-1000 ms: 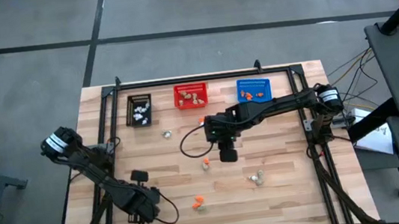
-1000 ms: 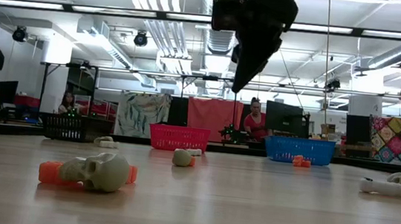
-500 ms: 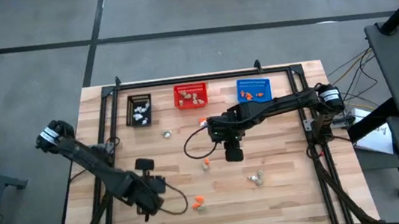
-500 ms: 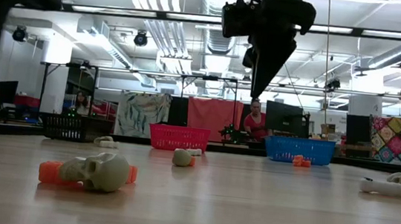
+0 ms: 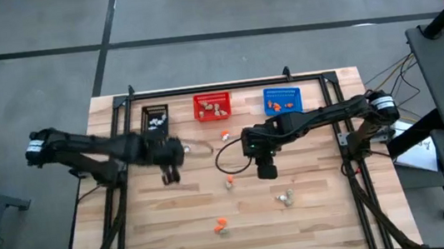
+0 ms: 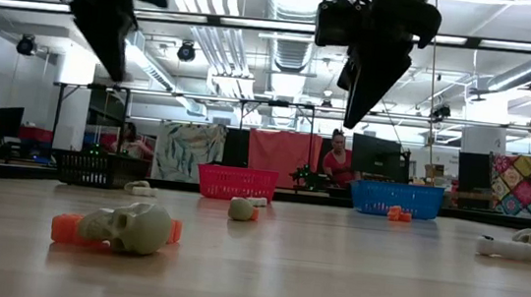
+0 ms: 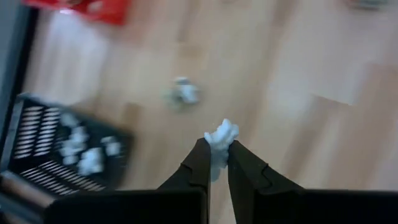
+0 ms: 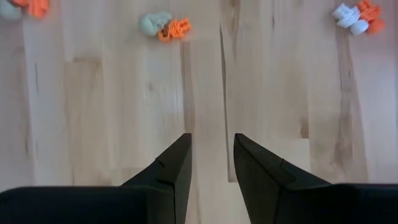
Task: Sort Halloween decoration
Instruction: Put the white skeleton toy into the black bin
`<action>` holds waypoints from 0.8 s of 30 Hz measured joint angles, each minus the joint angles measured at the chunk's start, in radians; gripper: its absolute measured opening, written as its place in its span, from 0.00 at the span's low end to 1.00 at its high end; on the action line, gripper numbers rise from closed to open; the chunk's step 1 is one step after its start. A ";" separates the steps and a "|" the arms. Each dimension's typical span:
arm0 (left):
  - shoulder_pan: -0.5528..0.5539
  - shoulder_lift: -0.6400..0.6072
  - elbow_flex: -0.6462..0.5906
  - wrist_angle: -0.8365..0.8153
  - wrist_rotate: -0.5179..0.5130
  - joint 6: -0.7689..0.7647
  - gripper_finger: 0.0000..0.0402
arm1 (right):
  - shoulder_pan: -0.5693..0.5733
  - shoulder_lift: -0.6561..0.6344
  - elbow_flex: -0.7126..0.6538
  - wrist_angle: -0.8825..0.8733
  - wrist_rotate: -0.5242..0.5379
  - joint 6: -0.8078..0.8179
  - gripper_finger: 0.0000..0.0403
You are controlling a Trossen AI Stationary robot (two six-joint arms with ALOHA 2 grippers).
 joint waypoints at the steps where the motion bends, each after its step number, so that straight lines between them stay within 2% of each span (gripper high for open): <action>1: 0.051 -0.002 0.000 0.001 0.000 0.025 0.02 | 0.000 -0.009 -0.010 0.012 0.000 0.005 0.27; 14: 0.666 0.104 -0.002 0.062 0.000 0.326 0.01 | 0.000 -0.031 -0.021 0.035 0.006 0.042 0.27; 19: 0.824 0.180 -0.003 0.141 0.002 0.412 0.01 | 0.000 -0.031 -0.021 0.041 0.007 0.052 0.27; 24: 0.902 0.268 -0.003 0.221 0.004 0.476 0.01 | 0.000 -0.031 -0.021 0.042 0.007 0.051 0.27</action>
